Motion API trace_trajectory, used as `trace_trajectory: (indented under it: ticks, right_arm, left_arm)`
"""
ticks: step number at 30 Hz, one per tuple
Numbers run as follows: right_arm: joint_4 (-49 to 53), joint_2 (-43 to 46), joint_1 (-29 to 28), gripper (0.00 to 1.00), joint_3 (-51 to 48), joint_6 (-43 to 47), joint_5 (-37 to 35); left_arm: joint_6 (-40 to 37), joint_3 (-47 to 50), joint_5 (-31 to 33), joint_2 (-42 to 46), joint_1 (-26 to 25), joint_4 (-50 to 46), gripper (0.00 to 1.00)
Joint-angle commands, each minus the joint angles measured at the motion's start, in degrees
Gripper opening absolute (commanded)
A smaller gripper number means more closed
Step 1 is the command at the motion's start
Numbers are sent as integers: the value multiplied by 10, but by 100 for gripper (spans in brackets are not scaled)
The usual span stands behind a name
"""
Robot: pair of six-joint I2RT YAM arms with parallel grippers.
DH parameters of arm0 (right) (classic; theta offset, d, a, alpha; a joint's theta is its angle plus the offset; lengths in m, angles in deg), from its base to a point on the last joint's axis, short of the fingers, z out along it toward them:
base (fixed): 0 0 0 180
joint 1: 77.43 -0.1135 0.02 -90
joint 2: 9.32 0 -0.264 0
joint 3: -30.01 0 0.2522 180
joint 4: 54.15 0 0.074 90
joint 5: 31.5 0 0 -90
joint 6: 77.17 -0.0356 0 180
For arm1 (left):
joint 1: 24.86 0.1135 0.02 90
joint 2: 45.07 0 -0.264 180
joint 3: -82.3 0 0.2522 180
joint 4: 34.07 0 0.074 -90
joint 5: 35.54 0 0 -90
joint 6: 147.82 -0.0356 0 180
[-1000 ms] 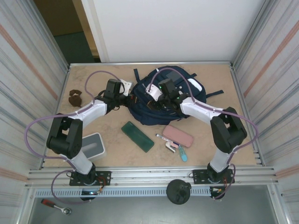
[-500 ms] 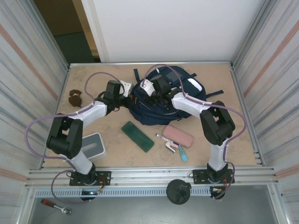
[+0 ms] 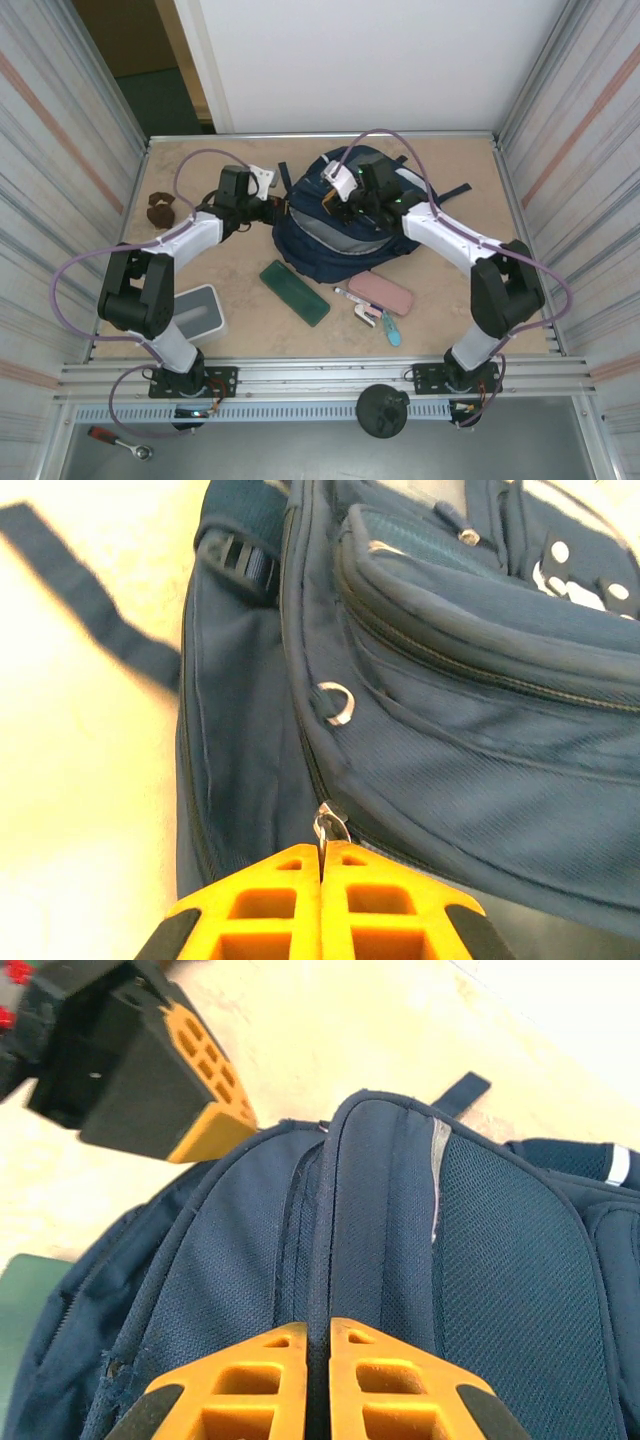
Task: Pack the student bag
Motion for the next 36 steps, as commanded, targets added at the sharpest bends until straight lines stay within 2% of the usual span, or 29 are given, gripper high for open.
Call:
trace_trajectory:
  ticks: [1,9,20,22,26,30,33,36]
  right_arm:
    - [-10,39,34,0,-3,8,85]
    - [4,-34,30,0,81,13,118]
    - [35,-140,-27,0,241,52,125]
    - [44,-134,-25,0,238,64,114]
    - [70,-115,-8,9,209,79,72]
    - [70,-87,14,8,156,86,32]
    - [47,-54,30,4,108,88,47]
    - [11,-21,50,1,67,80,97]
  left_arm:
    - [-13,-32,26,-13,20,-12,0]
    - [2,-36,34,4,45,-15,0]
    - [26,23,68,86,82,-11,0]
    - [26,34,68,102,82,-12,0]
    - [31,53,26,123,82,-4,0]
    - [25,62,12,126,73,4,0]
    - [15,53,42,112,73,-6,0]
    - [7,32,62,82,73,-13,0]
